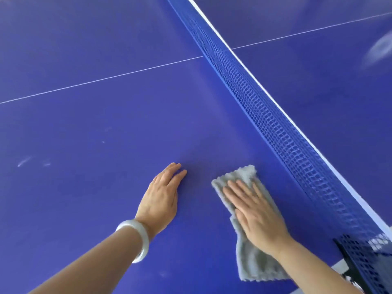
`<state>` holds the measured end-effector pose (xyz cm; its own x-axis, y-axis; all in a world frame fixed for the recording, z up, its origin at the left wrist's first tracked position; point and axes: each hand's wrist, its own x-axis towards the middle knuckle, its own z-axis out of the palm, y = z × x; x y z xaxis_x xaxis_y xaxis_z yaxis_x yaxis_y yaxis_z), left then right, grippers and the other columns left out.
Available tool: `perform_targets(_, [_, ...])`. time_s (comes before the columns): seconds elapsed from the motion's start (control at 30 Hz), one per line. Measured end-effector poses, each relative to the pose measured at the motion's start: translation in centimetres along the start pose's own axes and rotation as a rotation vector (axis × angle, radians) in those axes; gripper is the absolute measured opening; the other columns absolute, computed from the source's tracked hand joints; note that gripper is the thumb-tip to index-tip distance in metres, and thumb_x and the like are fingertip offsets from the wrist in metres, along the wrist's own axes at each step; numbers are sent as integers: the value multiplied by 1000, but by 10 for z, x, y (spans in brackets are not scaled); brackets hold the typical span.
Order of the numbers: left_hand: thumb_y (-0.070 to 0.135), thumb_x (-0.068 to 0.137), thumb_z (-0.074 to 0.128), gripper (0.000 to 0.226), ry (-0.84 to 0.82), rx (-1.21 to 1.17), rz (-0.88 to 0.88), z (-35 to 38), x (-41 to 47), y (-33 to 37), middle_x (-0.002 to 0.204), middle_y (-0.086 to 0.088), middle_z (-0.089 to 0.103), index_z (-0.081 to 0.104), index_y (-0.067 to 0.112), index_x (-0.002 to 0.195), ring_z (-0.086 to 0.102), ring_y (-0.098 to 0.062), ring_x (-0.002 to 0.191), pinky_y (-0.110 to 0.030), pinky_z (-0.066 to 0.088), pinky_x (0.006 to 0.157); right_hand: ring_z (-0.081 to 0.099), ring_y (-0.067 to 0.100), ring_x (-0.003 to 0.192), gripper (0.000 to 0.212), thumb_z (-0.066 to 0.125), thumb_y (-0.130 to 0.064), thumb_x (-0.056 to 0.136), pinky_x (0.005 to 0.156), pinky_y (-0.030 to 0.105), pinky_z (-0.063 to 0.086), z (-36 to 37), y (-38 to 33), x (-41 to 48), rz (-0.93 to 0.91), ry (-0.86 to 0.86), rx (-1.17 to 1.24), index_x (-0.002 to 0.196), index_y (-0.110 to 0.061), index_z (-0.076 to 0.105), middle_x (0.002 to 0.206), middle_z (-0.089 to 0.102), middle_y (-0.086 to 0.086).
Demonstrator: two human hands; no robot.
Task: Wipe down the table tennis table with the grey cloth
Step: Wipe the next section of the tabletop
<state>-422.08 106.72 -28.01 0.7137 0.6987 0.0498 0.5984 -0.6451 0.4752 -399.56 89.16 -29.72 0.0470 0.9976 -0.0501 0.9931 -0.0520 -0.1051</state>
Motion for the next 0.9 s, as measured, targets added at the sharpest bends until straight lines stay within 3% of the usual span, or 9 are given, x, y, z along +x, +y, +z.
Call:
perform_targets(0.13, [19, 104, 37, 53, 52, 172, -175, -18, 27, -48, 164, -6, 17, 27, 8, 155, 9, -21, 153, -26, -1, 122, 5, 24, 154, 57, 3, -35, 103, 123, 50, 14, -12, 56, 53, 615, 16, -89, 159, -22, -2, 166, -1, 7])
perform_targets(0.23, [23, 104, 34, 55, 74, 200, -228, -12, 35, -58, 164, -5, 16, 23, 10, 156, 8, -22, 153, -25, -6, 121, 4, 29, 153, 60, 10, -36, 104, 122, 54, 12, -13, 34, 103, 816, 54, 4, 159, -18, -3, 166, -2, 11])
perform_targets(0.3, [22, 103, 36, 55, 83, 217, -230, -9, 35, -58, 163, -6, 19, 26, 10, 156, 11, -23, 152, -30, -1, 123, 0, 29, 154, 60, 8, -35, 103, 122, 54, 7, -5, -1, 123, 675, 62, -6, 159, -15, -2, 166, -1, 12])
perform_targets(0.47, [21, 104, 38, 54, 67, 228, -245, -9, 35, -59, 163, -5, 21, 26, 12, 156, 13, -21, 152, -31, 2, 124, 5, 22, 154, 57, 16, -36, 105, 123, 48, 10, 1, -34, 96, -122, -37, -36, 159, -17, 17, 167, 11, 4])
perform_targets(0.53, [23, 104, 32, 54, 55, 230, -252, -9, 36, -60, 163, -4, 20, 26, 12, 156, 12, -21, 152, -30, 0, 123, 4, 20, 154, 57, 12, -38, 105, 124, 47, 11, -5, 18, 98, -95, -44, -105, 159, -19, 14, 167, 11, 3])
perform_targets(0.67, [31, 99, 22, 59, 33, 248, -262, -9, 37, -60, 163, -5, 22, 27, 12, 155, 13, -21, 152, -31, 1, 124, 7, 27, 154, 63, 5, -39, 101, 124, 48, 12, -22, 86, 150, 501, -4, -99, 160, -16, 6, 166, 6, 12])
perform_targets(0.73, [33, 99, 19, 61, 33, 253, -263, -10, 37, -60, 162, -4, 23, 28, 12, 155, 14, -20, 152, -31, 2, 124, 2, 28, 154, 61, 12, -36, 103, 124, 50, 8, -20, 61, 185, 599, 38, -15, 159, -15, 1, 167, 0, 12])
perform_targets(0.8, [33, 99, 20, 61, 37, 248, -264, -11, 37, -59, 161, -5, 26, 30, 11, 155, 16, -20, 151, -30, 2, 124, -5, 27, 154, 62, 12, -33, 102, 124, 49, 0, -14, 19, 204, 482, 33, 39, 159, -13, -2, 166, -4, 12])
perform_targets(0.9, [33, 99, 22, 60, 40, 245, -263, -13, 37, -58, 160, -6, 29, 33, 9, 153, 16, -18, 149, -23, -4, 122, -1, 23, 154, 62, 11, -33, 101, 124, 47, 1, -3, -33, 183, 17, -18, 31, 159, -14, 11, 167, 5, 8])
